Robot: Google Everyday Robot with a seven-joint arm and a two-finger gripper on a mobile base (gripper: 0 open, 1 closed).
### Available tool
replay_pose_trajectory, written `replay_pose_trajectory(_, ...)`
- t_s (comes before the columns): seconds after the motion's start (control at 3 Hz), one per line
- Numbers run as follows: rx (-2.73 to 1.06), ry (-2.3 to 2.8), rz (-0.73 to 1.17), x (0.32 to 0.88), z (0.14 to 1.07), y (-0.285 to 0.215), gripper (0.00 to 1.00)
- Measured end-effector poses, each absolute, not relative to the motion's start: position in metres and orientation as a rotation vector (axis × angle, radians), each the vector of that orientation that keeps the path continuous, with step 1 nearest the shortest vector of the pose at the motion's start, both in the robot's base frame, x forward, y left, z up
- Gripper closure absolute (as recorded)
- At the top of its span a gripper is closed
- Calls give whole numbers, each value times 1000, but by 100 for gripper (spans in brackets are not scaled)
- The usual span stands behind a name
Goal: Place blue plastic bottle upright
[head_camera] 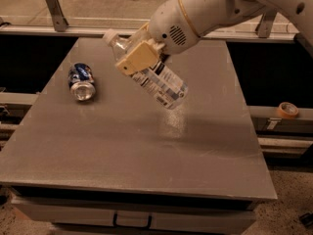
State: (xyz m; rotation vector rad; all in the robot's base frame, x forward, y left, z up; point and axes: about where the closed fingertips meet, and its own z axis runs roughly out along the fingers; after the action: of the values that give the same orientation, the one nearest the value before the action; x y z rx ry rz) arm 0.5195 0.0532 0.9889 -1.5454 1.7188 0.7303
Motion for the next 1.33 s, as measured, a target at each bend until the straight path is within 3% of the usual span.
replay_pose_trajectory(0.67,-1324,1568,874,513,960,58,100)
replay_pose_trajectory(1.0,-1062,1456,966,526,946,43,100)
replay_pose_trajectory(1.33,-855,1363,926,547,948,2,100)
